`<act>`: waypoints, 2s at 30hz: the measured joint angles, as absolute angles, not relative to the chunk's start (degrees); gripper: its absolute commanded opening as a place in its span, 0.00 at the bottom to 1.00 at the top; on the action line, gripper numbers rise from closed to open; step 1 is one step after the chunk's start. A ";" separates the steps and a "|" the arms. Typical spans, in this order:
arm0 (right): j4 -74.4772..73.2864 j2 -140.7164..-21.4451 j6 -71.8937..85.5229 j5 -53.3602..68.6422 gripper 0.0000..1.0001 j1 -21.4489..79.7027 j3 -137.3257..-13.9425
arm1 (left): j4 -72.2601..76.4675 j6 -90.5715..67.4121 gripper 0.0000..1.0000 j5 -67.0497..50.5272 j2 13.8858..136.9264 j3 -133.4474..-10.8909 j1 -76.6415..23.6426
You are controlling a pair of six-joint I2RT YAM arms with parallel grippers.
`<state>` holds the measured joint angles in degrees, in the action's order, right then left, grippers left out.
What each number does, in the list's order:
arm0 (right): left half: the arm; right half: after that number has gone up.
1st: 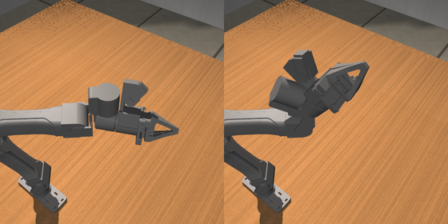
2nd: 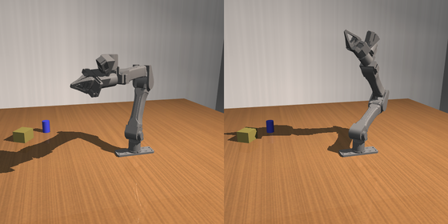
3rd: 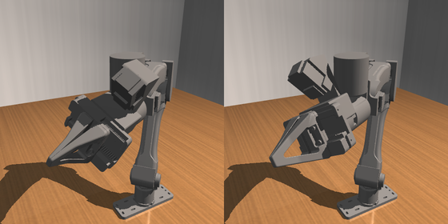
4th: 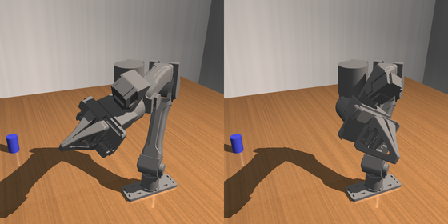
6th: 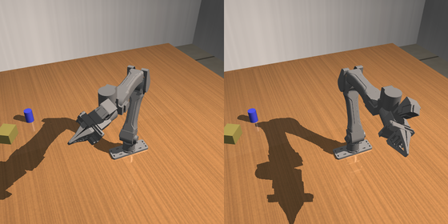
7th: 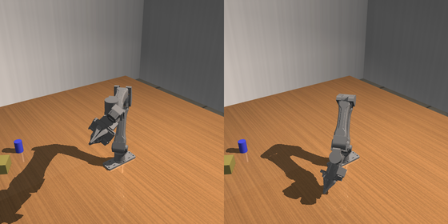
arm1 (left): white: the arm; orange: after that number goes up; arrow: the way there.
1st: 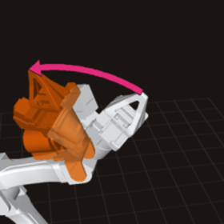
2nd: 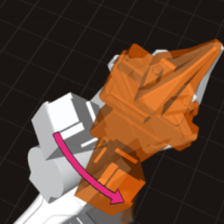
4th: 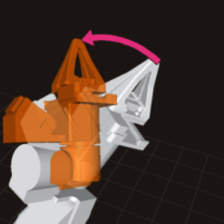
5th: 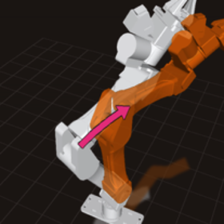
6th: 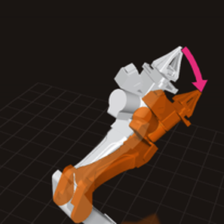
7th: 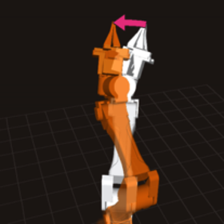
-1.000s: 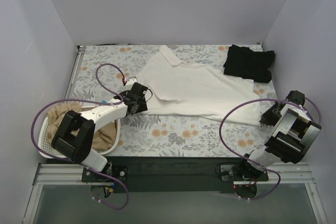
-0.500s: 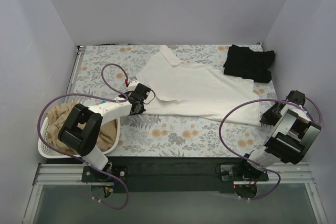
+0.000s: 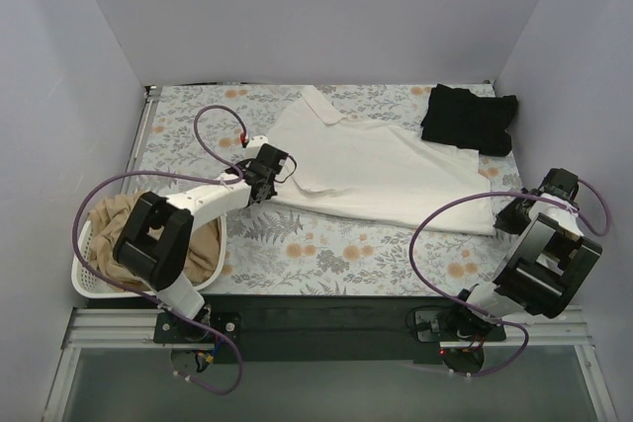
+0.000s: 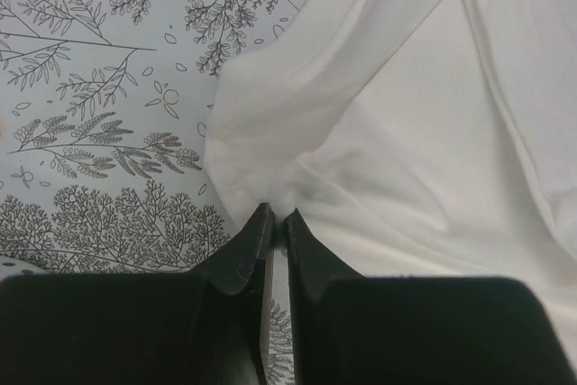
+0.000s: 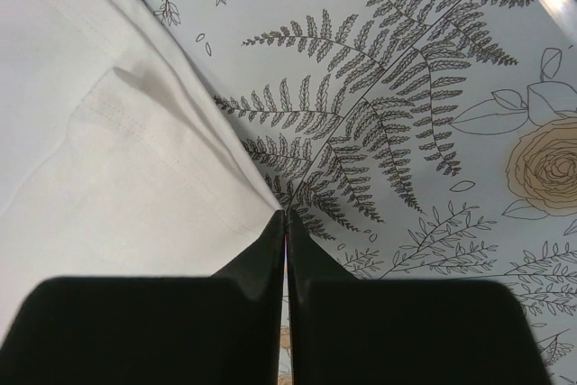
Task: Fold and stack the t-shirts
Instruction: Fold the tshirt
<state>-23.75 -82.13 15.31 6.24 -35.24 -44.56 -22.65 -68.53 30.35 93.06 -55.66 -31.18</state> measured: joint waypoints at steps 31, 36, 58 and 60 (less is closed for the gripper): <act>-23.88 -72.10 14.87 3.33 0.72 -29.61 -46.02 | -24.32 -69.32 0.75 16.84 88.58 -64.71 -32.14; -23.86 -69.80 15.14 3.51 0.72 -25.87 -47.11 | -22.98 -73.69 0.75 10.46 88.14 -62.02 -34.24; -27.20 -61.14 14.98 8.69 0.72 -22.28 -48.51 | -16.25 -77.49 0.76 3.88 105.36 -65.58 -36.62; -27.31 -60.12 14.94 9.10 0.73 -22.11 -48.95 | -16.43 -77.34 0.76 3.86 106.59 -67.90 -36.62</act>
<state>-27.31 -60.12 14.94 9.10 -22.11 -48.95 -16.43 -77.34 3.86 106.59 -67.90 -36.62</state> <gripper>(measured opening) 0.723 0.754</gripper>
